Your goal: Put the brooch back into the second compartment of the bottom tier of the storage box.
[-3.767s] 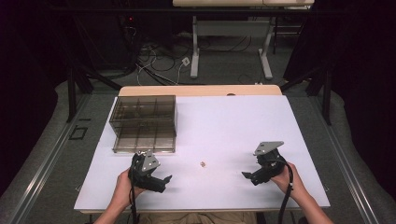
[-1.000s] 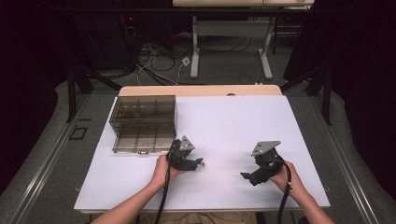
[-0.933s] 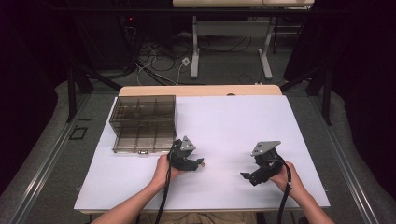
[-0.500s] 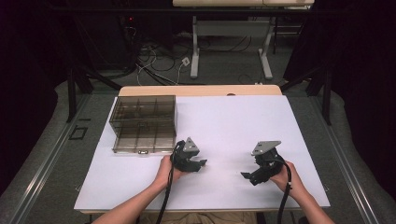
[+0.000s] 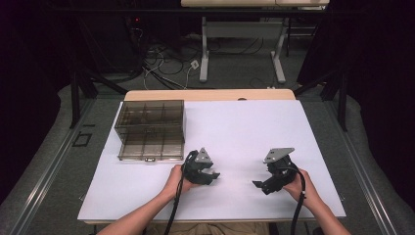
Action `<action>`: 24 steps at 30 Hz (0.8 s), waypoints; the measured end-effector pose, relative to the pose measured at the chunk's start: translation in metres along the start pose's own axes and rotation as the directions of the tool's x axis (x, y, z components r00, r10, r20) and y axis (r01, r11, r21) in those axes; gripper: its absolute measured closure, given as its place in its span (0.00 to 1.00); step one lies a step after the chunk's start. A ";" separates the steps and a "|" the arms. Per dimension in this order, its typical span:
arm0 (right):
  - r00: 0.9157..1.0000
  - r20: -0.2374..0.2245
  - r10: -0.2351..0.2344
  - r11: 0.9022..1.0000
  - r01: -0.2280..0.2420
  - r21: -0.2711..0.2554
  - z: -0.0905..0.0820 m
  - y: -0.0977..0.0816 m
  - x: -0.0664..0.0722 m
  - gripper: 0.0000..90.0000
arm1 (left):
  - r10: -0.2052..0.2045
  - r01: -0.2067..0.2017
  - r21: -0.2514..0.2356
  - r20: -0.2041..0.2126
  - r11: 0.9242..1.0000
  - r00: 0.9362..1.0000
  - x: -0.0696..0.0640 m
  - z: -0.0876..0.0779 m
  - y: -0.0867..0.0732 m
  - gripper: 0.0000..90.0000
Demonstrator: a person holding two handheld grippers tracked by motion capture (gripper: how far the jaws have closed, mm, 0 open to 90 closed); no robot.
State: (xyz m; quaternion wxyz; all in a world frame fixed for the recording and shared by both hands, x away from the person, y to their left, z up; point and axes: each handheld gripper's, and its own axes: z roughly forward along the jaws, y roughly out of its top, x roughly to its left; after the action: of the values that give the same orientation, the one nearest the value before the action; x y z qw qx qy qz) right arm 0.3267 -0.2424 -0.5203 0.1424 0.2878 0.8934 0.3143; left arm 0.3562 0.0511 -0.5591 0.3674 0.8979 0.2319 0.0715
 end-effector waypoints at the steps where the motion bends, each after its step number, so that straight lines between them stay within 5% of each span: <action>1: 1.000 0.000 0.000 1.000 0.000 0.001 0.000 0.000 0.000 0.00 | 0.001 -0.001 -0.004 -0.006 1.000 1.000 -0.001 0.000 0.000 0.60; 17: 1.000 -0.001 -0.003 1.000 0.003 0.007 0.001 0.000 0.001 0.00 | 0.068 -0.068 0.004 0.021 0.998 0.997 -0.005 0.000 0.000 0.88; 24: 1.000 -0.006 -0.007 1.000 0.007 0.011 0.001 0.000 0.001 0.00 | 0.048 -0.048 -0.004 0.038 0.999 0.998 -0.003 -0.001 -0.001 0.89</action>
State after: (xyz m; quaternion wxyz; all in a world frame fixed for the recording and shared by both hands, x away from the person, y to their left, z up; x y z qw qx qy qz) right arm 0.3259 -0.2410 -0.5206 0.1394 0.2845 0.8965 0.3098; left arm 0.3528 0.0511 -0.5589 0.3712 0.9038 0.2031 0.0636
